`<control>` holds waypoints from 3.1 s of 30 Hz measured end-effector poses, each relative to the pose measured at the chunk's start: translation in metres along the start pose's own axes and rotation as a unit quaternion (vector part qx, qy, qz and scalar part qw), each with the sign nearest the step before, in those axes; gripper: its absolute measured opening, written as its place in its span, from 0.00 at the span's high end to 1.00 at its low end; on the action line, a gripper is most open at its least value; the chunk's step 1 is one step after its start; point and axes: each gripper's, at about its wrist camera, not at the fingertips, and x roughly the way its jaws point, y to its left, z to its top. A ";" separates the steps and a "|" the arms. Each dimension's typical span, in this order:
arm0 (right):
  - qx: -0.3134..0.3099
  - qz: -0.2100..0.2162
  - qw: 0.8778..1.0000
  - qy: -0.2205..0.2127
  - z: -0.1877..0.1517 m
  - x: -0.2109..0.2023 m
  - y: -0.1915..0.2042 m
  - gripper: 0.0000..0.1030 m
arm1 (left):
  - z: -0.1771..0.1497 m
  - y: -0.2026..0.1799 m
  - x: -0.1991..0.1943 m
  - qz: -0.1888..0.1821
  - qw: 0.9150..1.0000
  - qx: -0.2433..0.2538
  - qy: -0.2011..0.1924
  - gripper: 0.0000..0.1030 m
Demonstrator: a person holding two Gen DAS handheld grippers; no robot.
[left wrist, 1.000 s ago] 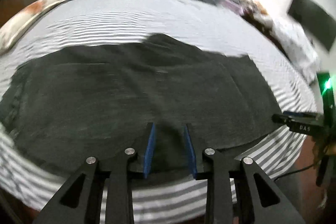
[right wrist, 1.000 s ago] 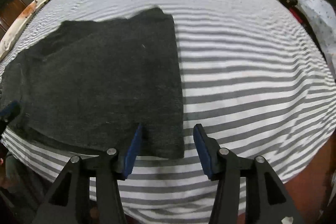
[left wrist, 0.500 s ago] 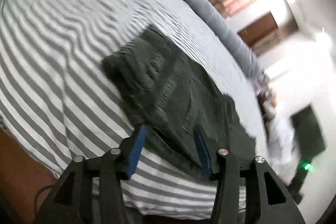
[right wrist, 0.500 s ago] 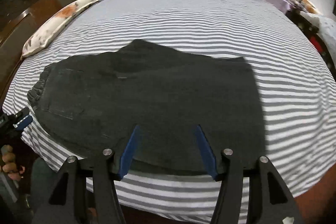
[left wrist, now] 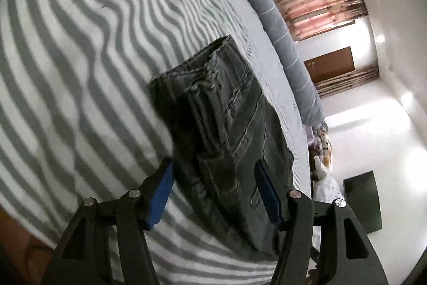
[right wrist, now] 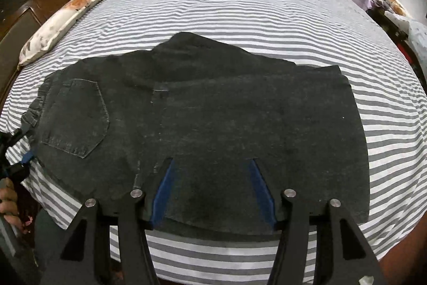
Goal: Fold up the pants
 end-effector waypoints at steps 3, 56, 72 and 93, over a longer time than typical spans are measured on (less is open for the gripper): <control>0.007 0.005 1.000 0.008 0.003 0.008 -0.001 0.47 | 0.004 -0.003 0.008 0.001 1.000 0.004 -0.017 0.40; 0.237 0.078 0.966 -0.063 -0.069 -0.049 -0.229 0.41 | -0.287 -0.347 0.205 0.031 0.883 0.445 0.147 0.80; 0.250 0.128 0.957 -0.076 -0.079 -0.040 -0.258 0.41 | -0.318 -0.324 0.178 0.025 0.849 0.502 0.166 0.34; 0.262 0.094 0.960 -0.025 -0.014 -0.010 -0.207 0.76 | -0.246 -0.220 0.133 0.117 0.861 0.477 0.132 0.34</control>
